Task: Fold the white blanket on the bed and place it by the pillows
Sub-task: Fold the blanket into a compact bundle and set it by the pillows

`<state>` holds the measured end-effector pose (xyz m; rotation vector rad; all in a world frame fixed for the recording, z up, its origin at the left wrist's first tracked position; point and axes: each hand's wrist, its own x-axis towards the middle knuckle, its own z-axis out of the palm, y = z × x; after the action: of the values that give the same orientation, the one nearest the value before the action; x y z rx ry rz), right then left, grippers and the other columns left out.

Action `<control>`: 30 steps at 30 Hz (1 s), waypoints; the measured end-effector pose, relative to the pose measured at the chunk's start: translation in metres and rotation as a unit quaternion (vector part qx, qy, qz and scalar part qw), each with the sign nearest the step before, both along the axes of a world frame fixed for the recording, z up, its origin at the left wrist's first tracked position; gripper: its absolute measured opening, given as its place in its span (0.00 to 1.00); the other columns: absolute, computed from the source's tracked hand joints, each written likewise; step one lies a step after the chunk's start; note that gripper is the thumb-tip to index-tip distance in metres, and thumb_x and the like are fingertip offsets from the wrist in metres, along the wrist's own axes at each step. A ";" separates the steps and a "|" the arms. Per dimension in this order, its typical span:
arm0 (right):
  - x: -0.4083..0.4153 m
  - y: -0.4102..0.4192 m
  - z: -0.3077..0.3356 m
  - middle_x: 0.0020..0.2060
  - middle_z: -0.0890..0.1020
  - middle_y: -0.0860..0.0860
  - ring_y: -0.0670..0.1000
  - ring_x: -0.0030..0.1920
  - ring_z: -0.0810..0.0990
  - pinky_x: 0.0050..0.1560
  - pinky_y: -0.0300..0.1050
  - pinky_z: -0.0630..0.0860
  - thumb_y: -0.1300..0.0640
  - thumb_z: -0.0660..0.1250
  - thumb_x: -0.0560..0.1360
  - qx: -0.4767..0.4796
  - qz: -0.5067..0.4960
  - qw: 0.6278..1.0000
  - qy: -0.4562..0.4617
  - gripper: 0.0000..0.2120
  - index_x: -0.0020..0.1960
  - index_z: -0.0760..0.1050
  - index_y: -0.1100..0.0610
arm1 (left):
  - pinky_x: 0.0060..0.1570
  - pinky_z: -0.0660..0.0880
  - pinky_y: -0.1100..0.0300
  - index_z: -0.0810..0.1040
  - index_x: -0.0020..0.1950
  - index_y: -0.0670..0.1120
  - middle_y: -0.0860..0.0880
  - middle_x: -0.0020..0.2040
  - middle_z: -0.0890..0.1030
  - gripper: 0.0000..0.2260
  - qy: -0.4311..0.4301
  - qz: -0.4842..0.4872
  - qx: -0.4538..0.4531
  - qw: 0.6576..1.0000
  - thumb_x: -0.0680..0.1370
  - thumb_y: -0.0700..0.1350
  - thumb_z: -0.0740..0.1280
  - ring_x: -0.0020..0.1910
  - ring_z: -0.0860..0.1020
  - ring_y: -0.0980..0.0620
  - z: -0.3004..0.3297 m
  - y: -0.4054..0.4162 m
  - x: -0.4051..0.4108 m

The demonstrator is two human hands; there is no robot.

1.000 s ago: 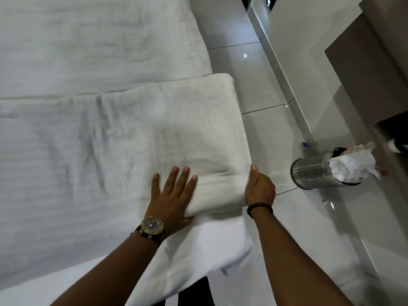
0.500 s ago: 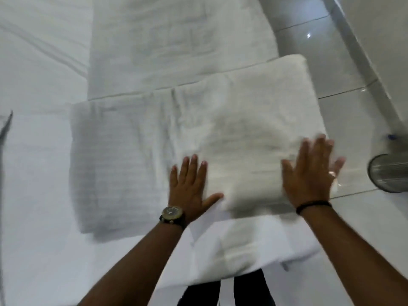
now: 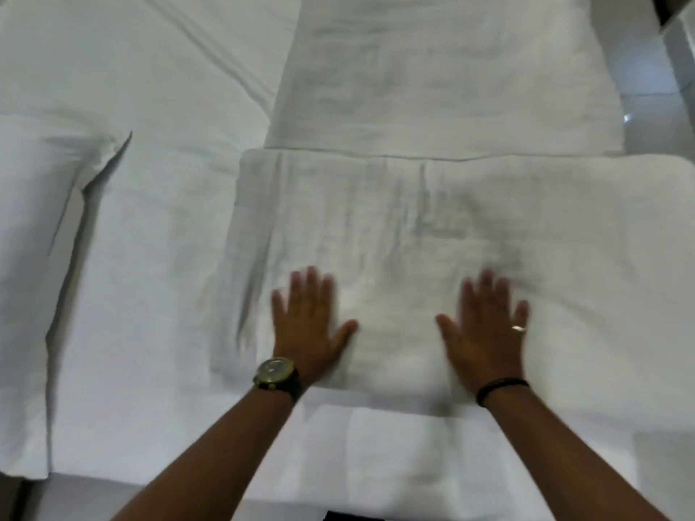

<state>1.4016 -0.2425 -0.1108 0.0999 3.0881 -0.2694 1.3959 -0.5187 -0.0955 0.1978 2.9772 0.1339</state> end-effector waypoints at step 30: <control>0.048 0.042 0.027 0.76 0.57 0.62 0.66 0.76 0.52 0.70 0.73 0.47 0.22 0.55 0.67 0.033 0.119 0.992 -0.038 0.47 0.75 0.59 0.52 | 0.71 0.45 0.32 0.54 0.80 0.52 0.44 0.80 0.47 0.49 -0.115 -0.185 0.072 0.973 0.66 0.81 0.51 0.79 0.45 0.38 0.013 -0.001 -0.009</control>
<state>1.4499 -0.2005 -0.0842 -0.2499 2.9937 -0.1493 1.3873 -0.5193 -0.0823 0.6984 2.6455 0.3049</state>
